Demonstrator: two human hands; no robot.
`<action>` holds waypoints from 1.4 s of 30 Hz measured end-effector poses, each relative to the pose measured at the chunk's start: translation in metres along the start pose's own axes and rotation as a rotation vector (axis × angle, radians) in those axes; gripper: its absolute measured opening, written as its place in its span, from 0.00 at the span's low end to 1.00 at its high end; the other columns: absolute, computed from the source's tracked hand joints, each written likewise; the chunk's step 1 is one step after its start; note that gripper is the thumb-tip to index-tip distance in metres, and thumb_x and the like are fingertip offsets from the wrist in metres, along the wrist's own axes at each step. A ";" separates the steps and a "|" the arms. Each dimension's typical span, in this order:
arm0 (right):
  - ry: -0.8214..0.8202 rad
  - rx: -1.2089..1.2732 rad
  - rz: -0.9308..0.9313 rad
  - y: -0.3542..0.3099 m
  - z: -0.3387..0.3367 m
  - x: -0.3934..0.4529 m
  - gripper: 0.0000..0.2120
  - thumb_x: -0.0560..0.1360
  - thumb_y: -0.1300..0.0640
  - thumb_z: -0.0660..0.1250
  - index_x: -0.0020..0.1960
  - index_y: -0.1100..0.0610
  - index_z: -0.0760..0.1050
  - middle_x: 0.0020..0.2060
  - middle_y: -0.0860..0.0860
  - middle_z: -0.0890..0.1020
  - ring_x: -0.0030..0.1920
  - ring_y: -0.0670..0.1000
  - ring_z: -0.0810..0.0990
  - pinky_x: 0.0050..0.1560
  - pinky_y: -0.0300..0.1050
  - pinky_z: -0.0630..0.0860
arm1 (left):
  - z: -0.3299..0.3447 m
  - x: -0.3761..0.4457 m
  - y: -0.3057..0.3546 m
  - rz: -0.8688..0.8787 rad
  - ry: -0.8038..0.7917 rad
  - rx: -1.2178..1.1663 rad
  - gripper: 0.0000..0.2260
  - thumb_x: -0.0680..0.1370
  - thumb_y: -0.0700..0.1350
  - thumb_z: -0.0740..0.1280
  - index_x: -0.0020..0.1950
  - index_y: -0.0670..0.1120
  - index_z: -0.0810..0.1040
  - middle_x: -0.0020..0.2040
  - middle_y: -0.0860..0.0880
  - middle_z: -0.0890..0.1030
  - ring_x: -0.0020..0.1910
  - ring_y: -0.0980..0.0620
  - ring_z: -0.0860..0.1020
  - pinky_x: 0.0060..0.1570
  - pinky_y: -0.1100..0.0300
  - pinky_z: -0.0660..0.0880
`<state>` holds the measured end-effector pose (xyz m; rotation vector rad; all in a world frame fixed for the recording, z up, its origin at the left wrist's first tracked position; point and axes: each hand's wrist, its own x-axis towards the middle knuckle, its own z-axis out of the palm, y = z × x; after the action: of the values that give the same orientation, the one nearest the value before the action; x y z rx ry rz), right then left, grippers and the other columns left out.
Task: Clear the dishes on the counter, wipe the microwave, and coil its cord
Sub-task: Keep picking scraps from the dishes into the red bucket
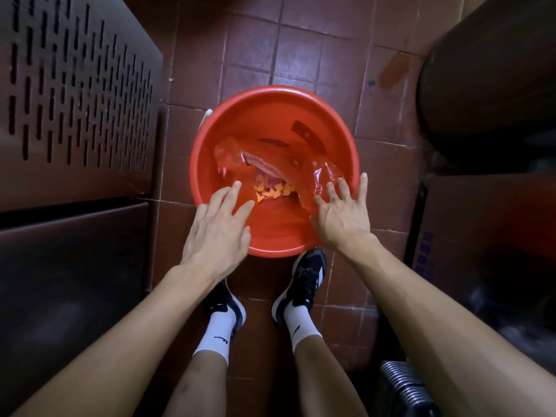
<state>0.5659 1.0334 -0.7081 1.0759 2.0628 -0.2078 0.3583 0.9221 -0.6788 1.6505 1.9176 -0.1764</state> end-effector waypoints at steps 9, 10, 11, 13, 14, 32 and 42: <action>0.069 0.099 -0.053 0.001 -0.010 -0.011 0.26 0.83 0.43 0.50 0.79 0.51 0.60 0.79 0.58 0.59 0.80 0.61 0.51 0.73 0.73 0.38 | -0.006 0.004 0.014 -0.010 0.013 0.099 0.23 0.77 0.52 0.63 0.73 0.51 0.70 0.77 0.45 0.63 0.77 0.43 0.56 0.64 0.45 0.63; 0.076 0.108 -0.056 0.001 -0.013 -0.012 0.26 0.83 0.43 0.51 0.78 0.51 0.61 0.79 0.58 0.59 0.80 0.61 0.51 0.73 0.73 0.39 | -0.007 0.004 0.014 -0.008 0.013 0.102 0.23 0.77 0.52 0.62 0.73 0.51 0.70 0.77 0.45 0.63 0.77 0.43 0.56 0.64 0.45 0.63; 0.080 0.118 -0.058 0.001 -0.015 -0.014 0.26 0.82 0.44 0.51 0.78 0.52 0.61 0.78 0.58 0.60 0.79 0.61 0.52 0.74 0.73 0.41 | -0.009 0.004 0.014 -0.007 0.014 0.103 0.23 0.77 0.52 0.62 0.73 0.51 0.70 0.77 0.45 0.64 0.77 0.43 0.57 0.65 0.45 0.64; 0.086 0.146 -0.055 0.000 -0.023 -0.020 0.25 0.82 0.45 0.52 0.76 0.52 0.63 0.78 0.58 0.61 0.79 0.61 0.53 0.74 0.72 0.44 | -0.015 0.000 0.014 -0.004 0.017 0.101 0.23 0.77 0.52 0.63 0.72 0.51 0.70 0.76 0.46 0.65 0.76 0.43 0.58 0.64 0.44 0.64; 0.094 0.165 -0.053 0.000 -0.029 -0.024 0.24 0.82 0.45 0.53 0.75 0.52 0.64 0.77 0.57 0.62 0.79 0.61 0.54 0.74 0.72 0.46 | -0.020 -0.003 0.014 -0.003 0.019 0.093 0.23 0.77 0.52 0.63 0.72 0.51 0.70 0.75 0.46 0.66 0.76 0.44 0.59 0.65 0.44 0.64; 0.343 0.353 -0.161 0.003 -0.276 -0.221 0.20 0.80 0.46 0.60 0.70 0.50 0.69 0.72 0.54 0.71 0.72 0.58 0.68 0.67 0.62 0.66 | -0.283 -0.151 0.057 -0.137 0.134 0.050 0.24 0.80 0.54 0.61 0.75 0.51 0.67 0.72 0.49 0.71 0.72 0.46 0.65 0.65 0.45 0.66; 0.544 0.314 -0.508 -0.015 -0.406 -0.318 0.22 0.79 0.48 0.62 0.71 0.51 0.70 0.72 0.54 0.71 0.73 0.59 0.68 0.67 0.61 0.67 | -0.381 -0.273 0.071 -0.397 0.400 -0.036 0.24 0.81 0.56 0.59 0.76 0.51 0.64 0.74 0.51 0.69 0.74 0.49 0.64 0.69 0.46 0.64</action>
<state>0.4301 1.0144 -0.2102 0.8185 2.8530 -0.5569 0.3061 0.8812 -0.2090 1.3360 2.5247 0.0378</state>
